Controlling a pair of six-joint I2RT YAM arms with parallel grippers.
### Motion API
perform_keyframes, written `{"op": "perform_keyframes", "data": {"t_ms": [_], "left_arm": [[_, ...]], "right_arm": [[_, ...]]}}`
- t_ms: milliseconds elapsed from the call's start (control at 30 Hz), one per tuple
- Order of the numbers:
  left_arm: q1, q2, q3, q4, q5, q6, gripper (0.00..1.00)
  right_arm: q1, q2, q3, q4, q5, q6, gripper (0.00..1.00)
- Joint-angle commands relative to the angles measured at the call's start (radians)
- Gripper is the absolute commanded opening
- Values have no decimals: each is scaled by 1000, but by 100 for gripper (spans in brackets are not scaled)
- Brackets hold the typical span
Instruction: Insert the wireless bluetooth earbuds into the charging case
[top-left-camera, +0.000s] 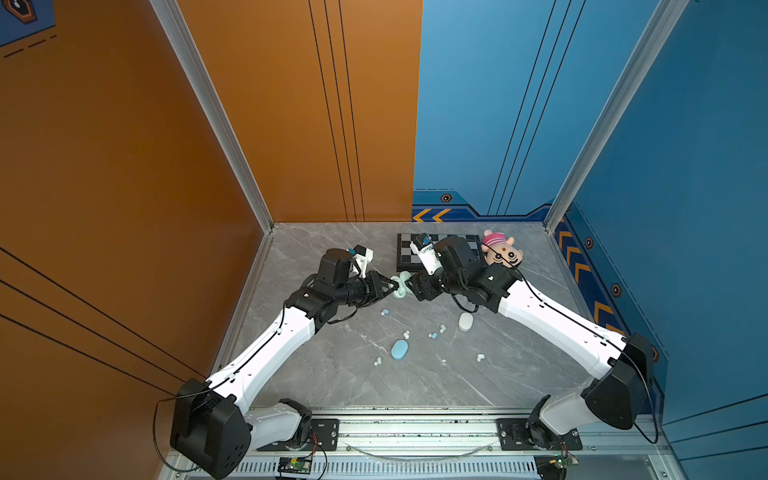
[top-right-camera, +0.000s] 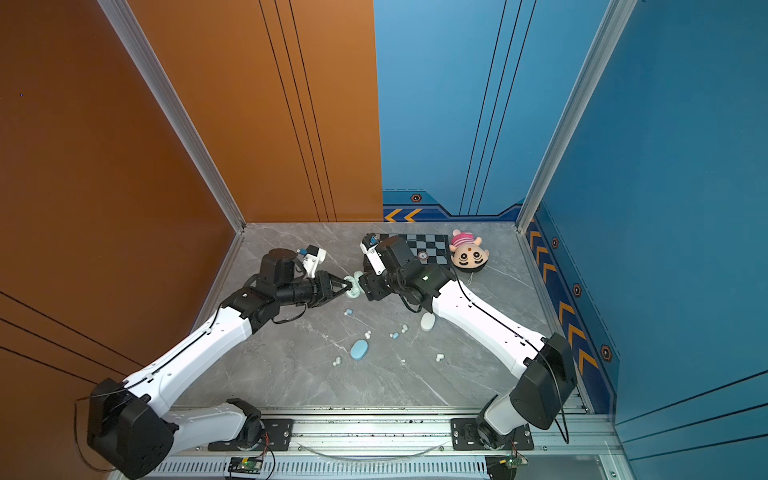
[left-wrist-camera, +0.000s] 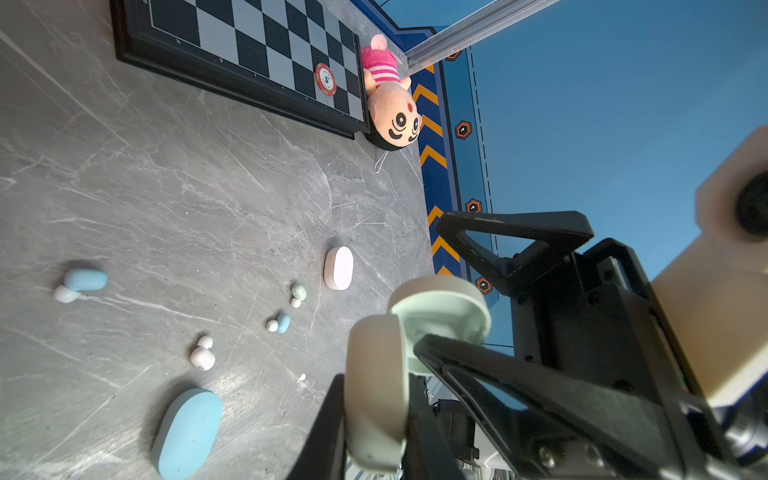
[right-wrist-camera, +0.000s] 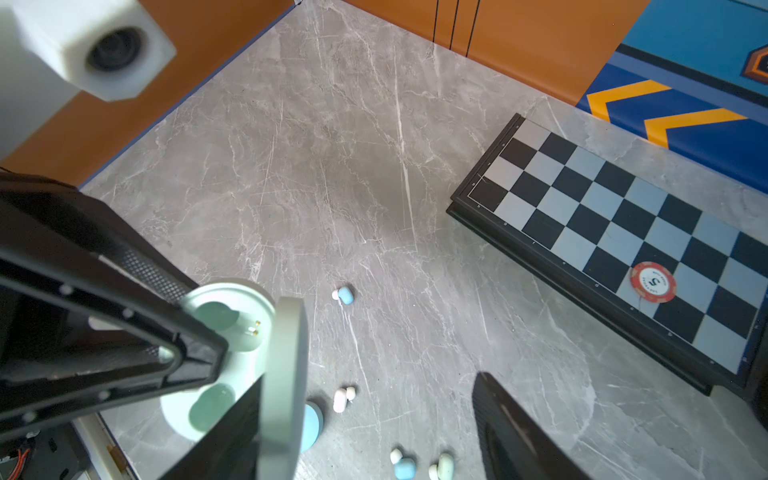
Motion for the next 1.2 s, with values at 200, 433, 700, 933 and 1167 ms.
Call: {"op": "perform_keyframes", "data": {"t_ms": [200, 433, 700, 933, 1167], "left_arm": [[-19, 0, 72, -9, -11, -6, 0], [-31, 8, 90, -9, -14, -12, 0], [-35, 11, 97, -12, -19, -18, 0], [-41, 21, 111, -13, -19, -23, 0], [-43, 33, 115, -14, -22, -35, 44]], "right_arm": [[-69, -65, -79, 76, -218, 110, 52], [-70, -52, -90, 95, -249, 140, 43], [-66, -74, -94, 100, -200, 134, 24], [-65, -98, -102, 106, -164, 131, 3], [-68, -118, -92, 94, -137, 114, 0]]}}
